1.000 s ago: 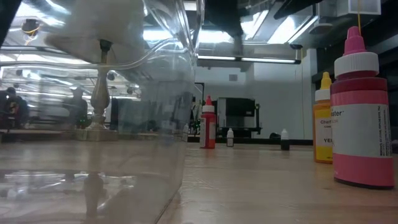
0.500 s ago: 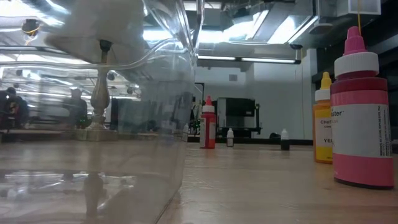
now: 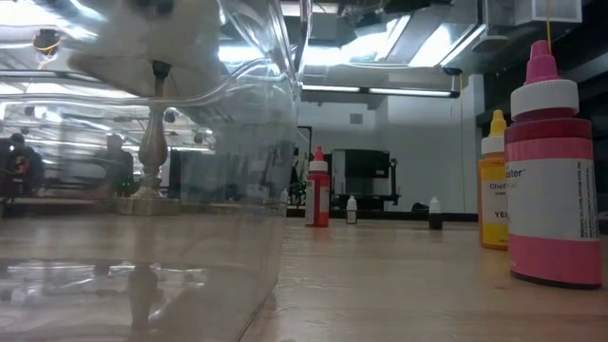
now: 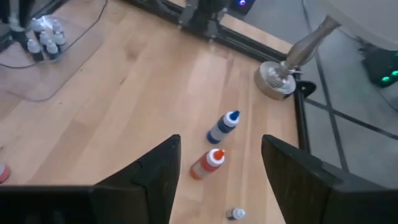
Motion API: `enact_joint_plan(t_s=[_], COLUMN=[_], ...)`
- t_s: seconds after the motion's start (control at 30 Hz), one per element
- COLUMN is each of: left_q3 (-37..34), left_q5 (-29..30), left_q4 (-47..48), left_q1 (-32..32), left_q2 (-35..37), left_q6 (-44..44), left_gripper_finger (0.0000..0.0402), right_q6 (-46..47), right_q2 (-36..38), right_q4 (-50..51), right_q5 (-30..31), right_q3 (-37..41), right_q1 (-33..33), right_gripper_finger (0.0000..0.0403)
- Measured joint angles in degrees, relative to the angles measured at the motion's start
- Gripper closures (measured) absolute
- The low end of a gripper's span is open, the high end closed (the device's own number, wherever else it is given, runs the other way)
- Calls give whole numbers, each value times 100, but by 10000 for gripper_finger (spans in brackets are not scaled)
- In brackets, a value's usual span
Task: Pick & Place food coloring
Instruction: Put the small blue food coloring bottle into the bin
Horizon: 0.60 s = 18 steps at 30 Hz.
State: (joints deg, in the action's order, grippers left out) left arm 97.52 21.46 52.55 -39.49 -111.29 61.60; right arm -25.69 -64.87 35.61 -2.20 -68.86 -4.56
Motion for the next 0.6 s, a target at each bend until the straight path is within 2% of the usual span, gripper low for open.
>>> enact_joint_plan(t_s=[0.6], left_q3=[-67], left_q5=[-60], left_q4=[-473], left_q1=[37], left_q2=[-1079], left_q6=[-68], left_gripper_finger=[342], right_q6=[-23], right_q2=[-41], right_q4=[26], right_q5=[-59], right_q3=[0], right_q1=[-1], right_gripper_finger=[179])
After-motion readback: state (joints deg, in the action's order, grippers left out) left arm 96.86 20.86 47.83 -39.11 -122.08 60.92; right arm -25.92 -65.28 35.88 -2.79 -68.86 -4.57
